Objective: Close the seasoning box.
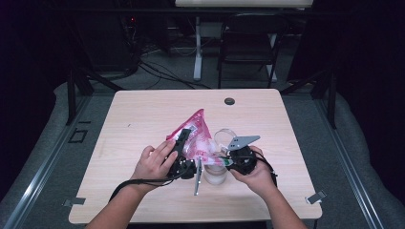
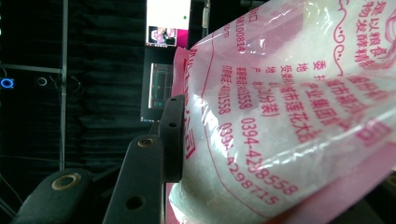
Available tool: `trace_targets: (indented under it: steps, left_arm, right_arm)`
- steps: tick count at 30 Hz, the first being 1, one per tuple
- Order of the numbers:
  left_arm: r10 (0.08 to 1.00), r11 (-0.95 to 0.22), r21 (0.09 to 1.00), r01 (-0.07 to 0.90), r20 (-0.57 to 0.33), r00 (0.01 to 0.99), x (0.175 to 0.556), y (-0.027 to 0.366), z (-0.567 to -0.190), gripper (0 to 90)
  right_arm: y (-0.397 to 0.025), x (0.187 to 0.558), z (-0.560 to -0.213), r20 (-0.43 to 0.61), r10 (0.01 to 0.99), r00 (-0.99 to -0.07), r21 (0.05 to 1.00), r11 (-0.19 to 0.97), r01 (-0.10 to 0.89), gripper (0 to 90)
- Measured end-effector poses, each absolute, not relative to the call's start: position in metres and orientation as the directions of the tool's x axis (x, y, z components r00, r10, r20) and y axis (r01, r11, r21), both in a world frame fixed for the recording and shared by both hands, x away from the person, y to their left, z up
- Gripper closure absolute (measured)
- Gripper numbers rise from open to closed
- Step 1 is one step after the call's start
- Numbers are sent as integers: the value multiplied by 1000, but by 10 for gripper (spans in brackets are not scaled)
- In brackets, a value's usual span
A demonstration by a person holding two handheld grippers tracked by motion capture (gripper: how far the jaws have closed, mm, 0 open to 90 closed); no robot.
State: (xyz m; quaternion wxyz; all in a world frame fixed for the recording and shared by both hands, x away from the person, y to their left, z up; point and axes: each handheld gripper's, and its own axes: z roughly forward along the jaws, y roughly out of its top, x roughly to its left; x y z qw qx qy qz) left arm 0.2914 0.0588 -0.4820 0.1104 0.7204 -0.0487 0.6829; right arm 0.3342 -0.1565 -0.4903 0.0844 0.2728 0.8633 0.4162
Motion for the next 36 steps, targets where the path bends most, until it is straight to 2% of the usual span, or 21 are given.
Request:
trace_targets:
  steps: [22,36]
  left_arm:
    - [71,-971,84,-224,995,65,292,57,-480,650]
    - [30,-973,43,-229,998,62,293,58,-477,652]
  right_arm:
    - [-157,335,-490,76,543,-836,764,507,399,900]
    - [-156,334,-490,74,543,-837,764,508,397,900]
